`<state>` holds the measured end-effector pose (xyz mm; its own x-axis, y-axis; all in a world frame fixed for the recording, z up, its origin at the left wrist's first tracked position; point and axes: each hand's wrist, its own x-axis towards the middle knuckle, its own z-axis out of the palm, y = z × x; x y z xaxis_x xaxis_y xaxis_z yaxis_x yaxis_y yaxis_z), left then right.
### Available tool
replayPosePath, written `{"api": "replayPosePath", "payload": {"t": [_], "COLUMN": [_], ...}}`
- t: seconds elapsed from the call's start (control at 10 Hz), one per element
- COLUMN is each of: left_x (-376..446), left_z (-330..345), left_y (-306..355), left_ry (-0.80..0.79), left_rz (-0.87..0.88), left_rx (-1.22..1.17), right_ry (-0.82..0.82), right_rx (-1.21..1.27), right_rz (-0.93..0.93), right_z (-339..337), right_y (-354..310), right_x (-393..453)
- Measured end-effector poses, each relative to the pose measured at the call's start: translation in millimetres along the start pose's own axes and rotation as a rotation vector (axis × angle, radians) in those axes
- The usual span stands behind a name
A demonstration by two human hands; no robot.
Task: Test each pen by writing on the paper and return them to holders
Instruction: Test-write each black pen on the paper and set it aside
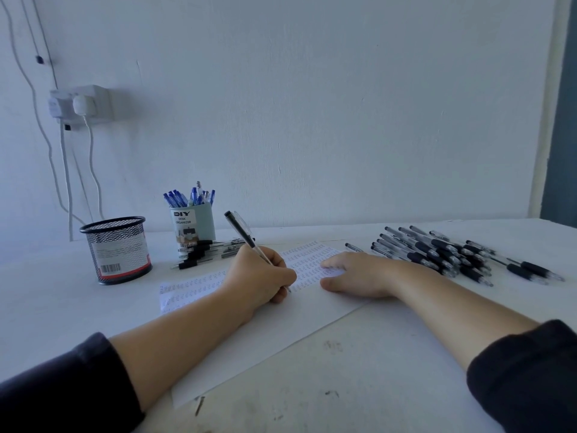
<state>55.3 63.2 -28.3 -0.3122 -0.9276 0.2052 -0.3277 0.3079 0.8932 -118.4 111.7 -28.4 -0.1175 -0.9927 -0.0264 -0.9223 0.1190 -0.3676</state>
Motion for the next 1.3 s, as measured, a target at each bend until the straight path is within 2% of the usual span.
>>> {"api": "replayPosePath", "payload": {"t": [0.1, 0.3, 0.5, 0.6, 1.1, 1.3], "left_x": [0, 9, 20, 21, 14, 15], "left_z": [-1, -19, -37, -37, -37, -36], "left_y": [0, 7, 7, 8, 8, 7], "left_ry": [-0.003, 0.100, 0.260, 0.265, 0.158, 0.220], "left_rz": [-0.009, -0.122, -0.101, -0.063, -0.185, -0.170], "left_rx": [-0.025, -0.532, -0.548, -0.575, -0.664, -0.557], "right_ry": [0.001, 0.000, -0.012, -0.017, -0.001, 0.007], "right_rx": [0.001, -0.011, 0.011, 0.037, 0.159, 0.191], "right_rz": [0.001, -0.004, -0.011, -0.017, 0.014, 0.015], "right_z": [0, -1, -2, -3, -4, -5], "right_y": [0, 0, -2, -3, -4, -5], "right_x": [0, 0, -2, -4, -6, -6]}}
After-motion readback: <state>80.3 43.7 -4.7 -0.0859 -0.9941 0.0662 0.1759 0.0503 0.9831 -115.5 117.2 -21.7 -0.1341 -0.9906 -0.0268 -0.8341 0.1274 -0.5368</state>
